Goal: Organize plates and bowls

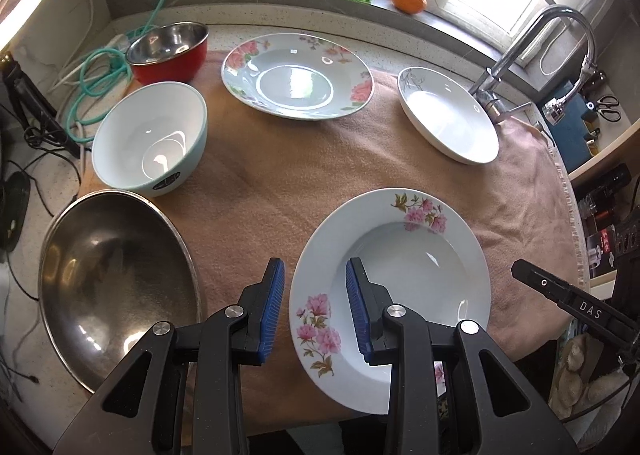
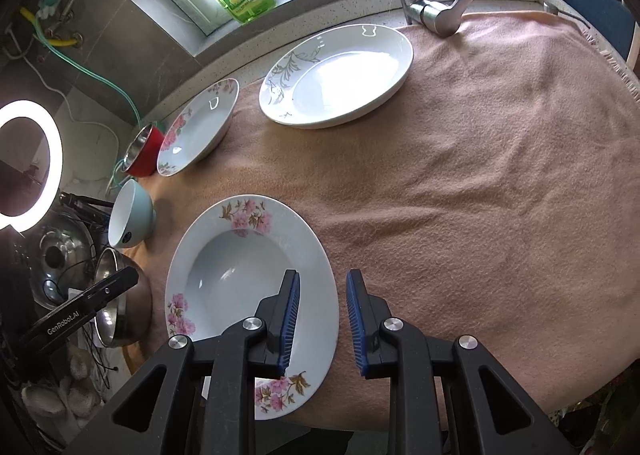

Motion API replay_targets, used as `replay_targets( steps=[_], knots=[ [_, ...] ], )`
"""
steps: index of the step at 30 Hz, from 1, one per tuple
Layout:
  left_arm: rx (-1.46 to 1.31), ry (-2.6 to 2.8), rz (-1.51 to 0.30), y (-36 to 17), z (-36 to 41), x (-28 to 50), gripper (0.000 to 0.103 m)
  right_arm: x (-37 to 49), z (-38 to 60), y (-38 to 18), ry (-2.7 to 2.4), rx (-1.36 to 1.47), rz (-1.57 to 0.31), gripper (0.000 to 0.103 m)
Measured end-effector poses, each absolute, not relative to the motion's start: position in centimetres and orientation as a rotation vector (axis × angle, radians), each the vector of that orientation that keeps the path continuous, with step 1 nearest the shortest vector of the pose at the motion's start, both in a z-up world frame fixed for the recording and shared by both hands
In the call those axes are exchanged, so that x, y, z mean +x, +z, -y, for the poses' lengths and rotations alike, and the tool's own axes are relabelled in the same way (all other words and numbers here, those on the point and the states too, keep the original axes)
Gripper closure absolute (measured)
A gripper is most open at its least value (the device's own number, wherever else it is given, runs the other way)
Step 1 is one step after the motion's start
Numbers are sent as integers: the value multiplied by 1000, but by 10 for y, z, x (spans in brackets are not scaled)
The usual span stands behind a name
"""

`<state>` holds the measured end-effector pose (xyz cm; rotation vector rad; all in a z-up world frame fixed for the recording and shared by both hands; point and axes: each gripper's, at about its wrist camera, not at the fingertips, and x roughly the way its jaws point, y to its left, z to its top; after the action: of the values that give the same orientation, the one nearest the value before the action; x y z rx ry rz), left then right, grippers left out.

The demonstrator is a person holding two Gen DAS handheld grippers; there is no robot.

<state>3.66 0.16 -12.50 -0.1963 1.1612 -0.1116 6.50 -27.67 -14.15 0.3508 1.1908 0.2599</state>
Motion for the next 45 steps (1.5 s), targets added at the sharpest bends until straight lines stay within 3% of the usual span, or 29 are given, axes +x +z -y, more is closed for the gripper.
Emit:
replay_targets(
  steps=[22, 36, 45],
  knots=[
    [-214, -194, -1065, -90, -30, 52, 73, 84, 233, -62, 255, 226, -984, 77],
    [-456, 68, -1004, -89, -33, 87, 73, 204, 200, -43, 612, 6, -1041, 77],
    [-554, 209, -1023, -107, -48, 108, 73, 271, 167, -67, 768, -63, -1111, 77]
  ],
)
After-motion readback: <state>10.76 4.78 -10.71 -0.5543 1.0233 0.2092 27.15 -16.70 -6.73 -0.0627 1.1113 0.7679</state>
